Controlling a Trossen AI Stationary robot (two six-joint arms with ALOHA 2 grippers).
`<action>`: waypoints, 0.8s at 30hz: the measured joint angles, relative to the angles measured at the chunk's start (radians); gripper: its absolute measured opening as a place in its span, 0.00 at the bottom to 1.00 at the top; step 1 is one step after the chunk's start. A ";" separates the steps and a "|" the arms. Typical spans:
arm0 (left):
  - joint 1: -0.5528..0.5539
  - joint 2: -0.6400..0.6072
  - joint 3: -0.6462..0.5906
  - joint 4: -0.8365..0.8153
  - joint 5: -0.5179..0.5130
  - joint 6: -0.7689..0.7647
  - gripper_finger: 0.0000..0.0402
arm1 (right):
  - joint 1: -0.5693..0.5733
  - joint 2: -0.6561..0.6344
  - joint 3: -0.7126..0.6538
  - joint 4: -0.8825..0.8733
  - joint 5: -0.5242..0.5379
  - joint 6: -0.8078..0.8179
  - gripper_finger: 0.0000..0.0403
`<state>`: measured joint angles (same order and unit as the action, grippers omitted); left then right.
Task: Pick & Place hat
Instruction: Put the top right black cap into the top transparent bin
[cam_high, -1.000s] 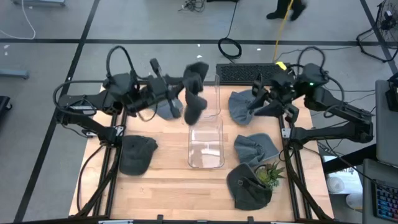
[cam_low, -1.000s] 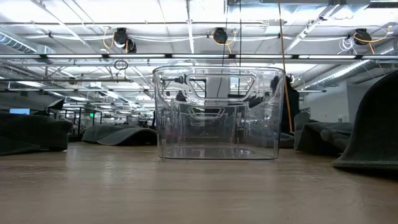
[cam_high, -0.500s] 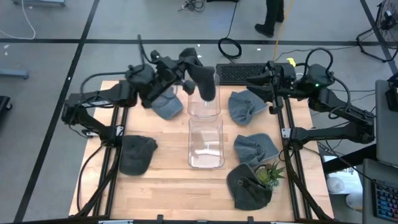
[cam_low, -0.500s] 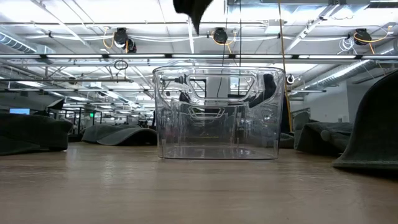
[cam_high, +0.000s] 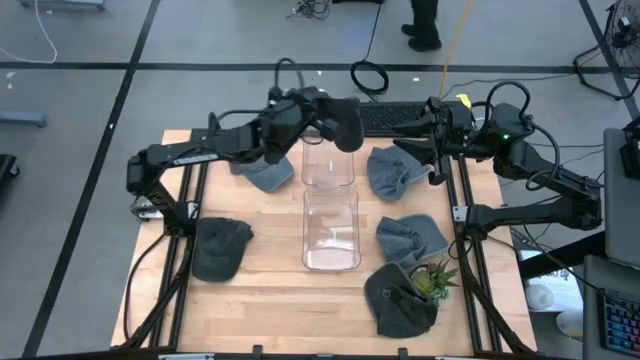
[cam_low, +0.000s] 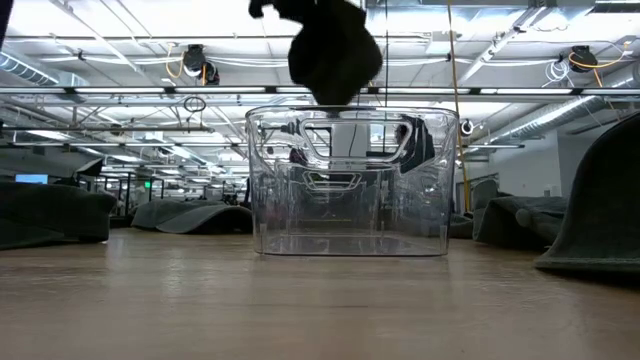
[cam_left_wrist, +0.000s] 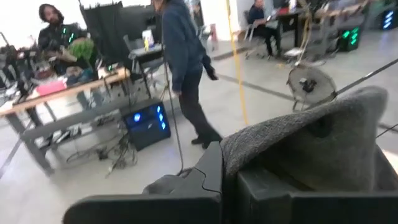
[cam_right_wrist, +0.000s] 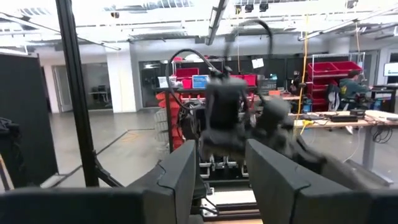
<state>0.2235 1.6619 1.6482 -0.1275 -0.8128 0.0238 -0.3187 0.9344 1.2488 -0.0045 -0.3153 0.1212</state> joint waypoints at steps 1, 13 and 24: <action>0.008 0.011 0.000 -0.018 0.000 -0.021 0.00 | 0.000 0.000 0.000 0.000 0.000 -0.011 0.32; 0.106 0.115 -0.001 -0.083 -0.079 -0.140 0.00 | 0.000 0.000 0.000 0.000 0.000 -0.037 0.32; 0.143 0.220 -0.001 -0.072 -0.054 -0.148 0.00 | 0.000 0.003 0.000 -0.007 -0.001 -0.006 0.32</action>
<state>0.3668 1.8816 1.6474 -0.1991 -0.8665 -0.1242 -0.3187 0.9375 1.2488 -0.0110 -0.3161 0.1148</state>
